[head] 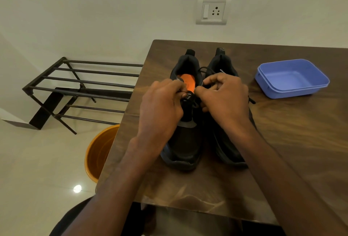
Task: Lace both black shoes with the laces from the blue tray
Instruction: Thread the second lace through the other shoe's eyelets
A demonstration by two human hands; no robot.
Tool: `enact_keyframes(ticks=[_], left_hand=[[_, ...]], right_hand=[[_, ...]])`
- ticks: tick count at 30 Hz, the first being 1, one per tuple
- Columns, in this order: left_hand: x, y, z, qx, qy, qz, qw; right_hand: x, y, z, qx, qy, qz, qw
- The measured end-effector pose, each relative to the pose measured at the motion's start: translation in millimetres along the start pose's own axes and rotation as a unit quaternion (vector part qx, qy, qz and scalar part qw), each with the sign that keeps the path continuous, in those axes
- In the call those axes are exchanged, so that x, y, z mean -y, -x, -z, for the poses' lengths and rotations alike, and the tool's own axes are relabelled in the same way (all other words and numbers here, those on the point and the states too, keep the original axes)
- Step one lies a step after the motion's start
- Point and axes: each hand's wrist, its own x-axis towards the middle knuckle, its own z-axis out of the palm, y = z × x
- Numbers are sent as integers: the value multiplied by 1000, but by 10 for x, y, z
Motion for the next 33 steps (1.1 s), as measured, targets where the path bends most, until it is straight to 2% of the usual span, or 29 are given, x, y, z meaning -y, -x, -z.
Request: enact_keyframes(ticks=[5,12,18,24,30,33], left_hand=[[11,-10,-42,16,51,61,997],[96,-55,21,69,-18,43,996],[12,-58,15,53,-22,55,997],[-38,-36,31,55,-90,73,992],[48,-52,26,59,-13,118,991],[21,-39,42,28,-51,132,990]], right_hand=[[9,15,-21,3,-18,-9,1000],[82,75,-29,15,-26,-21,999],[70,82,-32,27,-31,-22,999],[31,97,-19,87,-97,-85,988],[24,147,17,118,-88,-68,987],[5,155,7,117,-69,-59,989]])
